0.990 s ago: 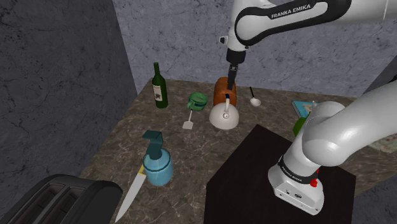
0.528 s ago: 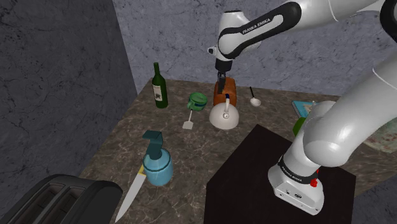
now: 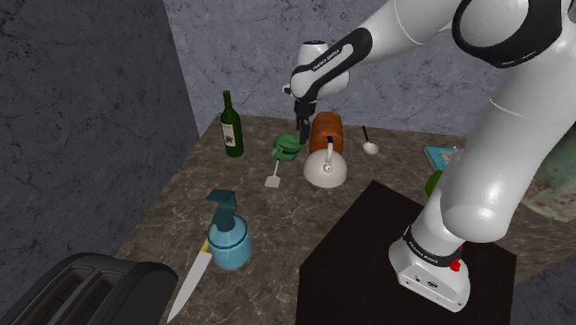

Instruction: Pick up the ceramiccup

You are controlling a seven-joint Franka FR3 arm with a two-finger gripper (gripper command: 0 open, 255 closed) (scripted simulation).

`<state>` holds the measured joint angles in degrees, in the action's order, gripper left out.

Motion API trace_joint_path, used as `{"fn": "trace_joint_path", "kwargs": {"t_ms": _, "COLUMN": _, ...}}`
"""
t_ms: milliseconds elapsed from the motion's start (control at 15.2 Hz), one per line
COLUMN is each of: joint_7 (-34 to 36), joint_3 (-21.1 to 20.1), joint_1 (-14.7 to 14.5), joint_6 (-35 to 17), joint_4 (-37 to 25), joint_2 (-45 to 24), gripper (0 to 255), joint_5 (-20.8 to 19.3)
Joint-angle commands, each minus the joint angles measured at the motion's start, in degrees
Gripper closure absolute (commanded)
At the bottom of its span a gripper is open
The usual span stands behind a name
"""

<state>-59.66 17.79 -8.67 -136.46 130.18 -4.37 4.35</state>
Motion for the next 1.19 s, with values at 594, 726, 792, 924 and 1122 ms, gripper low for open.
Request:
{"fn": "trace_joint_path", "kwargs": {"t_ms": 594, "joint_7": -19.3, "joint_3": -6.4, "joint_1": 4.3, "joint_6": -6.0, "joint_4": -19.9, "joint_2": -24.8, "gripper": 0, "joint_5": 9.5}}
{"fn": "trace_joint_path", "kwargs": {"t_ms": 726, "joint_7": -21.5, "joint_3": -7.7, "joint_1": 5.0, "joint_6": -6.2, "joint_4": -24.1, "joint_2": -28.9, "gripper": 0, "joint_5": 9.9}}
{"fn": "trace_joint_path", "kwargs": {"t_ms": 792, "joint_7": -21.6, "joint_3": -7.8, "joint_1": 5.1, "joint_6": -6.7, "joint_4": -24.1, "joint_2": -29.5, "gripper": 0, "joint_5": 10.0}}
{"fn": "trace_joint_path", "kwargs": {"t_ms": 924, "joint_7": -21.9, "joint_3": -8.1, "joint_1": 5.3, "joint_6": -7.7, "joint_4": -24.3, "joint_2": -30.6, "gripper": 0, "joint_5": 10.4}}
{"fn": "trace_joint_path", "kwargs": {"t_ms": 1122, "joint_7": -22.3, "joint_3": -8.6, "joint_1": 5.7, "joint_6": -9.2, "joint_4": -24.6, "joint_2": -32.4, "gripper": 0, "joint_5": 10.9}}
